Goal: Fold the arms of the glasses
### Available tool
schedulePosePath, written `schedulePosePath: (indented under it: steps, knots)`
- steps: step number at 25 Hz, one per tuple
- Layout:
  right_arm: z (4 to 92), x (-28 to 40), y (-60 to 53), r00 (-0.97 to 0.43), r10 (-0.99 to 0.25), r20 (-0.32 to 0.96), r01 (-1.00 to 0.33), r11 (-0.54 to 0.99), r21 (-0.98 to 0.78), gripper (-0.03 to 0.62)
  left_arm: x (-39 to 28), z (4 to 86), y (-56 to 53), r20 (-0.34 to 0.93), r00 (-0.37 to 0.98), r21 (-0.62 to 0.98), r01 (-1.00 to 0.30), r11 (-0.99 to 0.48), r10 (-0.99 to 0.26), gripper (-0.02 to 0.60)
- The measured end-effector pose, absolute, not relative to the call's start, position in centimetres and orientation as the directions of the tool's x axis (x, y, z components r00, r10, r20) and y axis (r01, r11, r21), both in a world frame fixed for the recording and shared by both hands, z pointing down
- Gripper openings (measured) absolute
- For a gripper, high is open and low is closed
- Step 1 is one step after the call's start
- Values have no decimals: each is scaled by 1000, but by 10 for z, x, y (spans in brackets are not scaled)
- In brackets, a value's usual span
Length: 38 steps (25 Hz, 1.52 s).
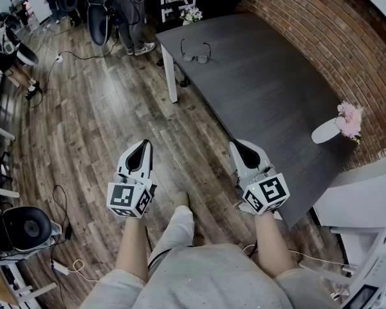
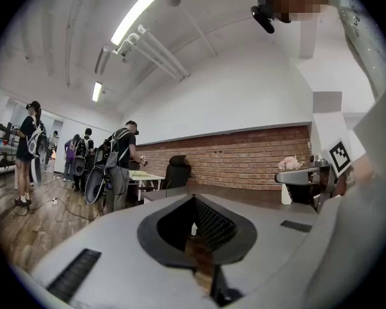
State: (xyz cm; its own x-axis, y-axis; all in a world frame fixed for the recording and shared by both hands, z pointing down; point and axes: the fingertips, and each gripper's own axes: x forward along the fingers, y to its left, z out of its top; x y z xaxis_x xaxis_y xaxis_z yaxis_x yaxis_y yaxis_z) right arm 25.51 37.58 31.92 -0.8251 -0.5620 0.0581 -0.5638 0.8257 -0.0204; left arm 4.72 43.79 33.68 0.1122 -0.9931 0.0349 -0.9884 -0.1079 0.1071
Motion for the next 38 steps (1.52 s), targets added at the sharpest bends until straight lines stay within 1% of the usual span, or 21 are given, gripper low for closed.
schedulePosePath:
  steps: [4, 10, 18, 19, 20, 22, 25, 30, 38]
  knots:
    - [323, 235, 349, -834, -547, 70, -549, 835, -21, -2, 34, 339, 409, 37, 110, 108, -988, -106, -993, -2]
    - [329, 213, 318, -825, -557, 98, -561, 827, -26, -2, 14, 340, 372, 41, 136, 113, -985, -131, -990, -2]
    - [338, 187, 265, -790, -603, 110, -609, 792, -33, 2, -19, 345, 313, 19, 154, 122, -981, -150, -988, -2]
    - [338, 184, 258, -785, -610, 109, -616, 787, -31, 28, -24, 345, 306, 15, 154, 121, -981, -151, -988, -2]
    - [338, 181, 251, -780, -617, 106, -622, 782, -31, 78, -29, 344, 299, 13, 157, 118, -981, -154, -988, 0]
    - [337, 177, 239, -769, -631, 97, -636, 771, -34, 85, -37, 342, 288, 13, 162, 104, -982, -160, -987, 0]
    - [338, 173, 223, -756, -647, 97, -653, 756, -40, 105, -48, 342, 273, 13, 163, 100, -982, -161, -986, 14]
    - [349, 171, 208, -746, -655, 119, -664, 745, -62, 109, -60, 352, 259, 27, 163, 125, -979, -159, -986, 72]
    - [366, 151, 153, -749, -651, 128, -661, 746, -74, 115, -81, 369, 214, 38, 154, 139, -979, -147, -987, 98]
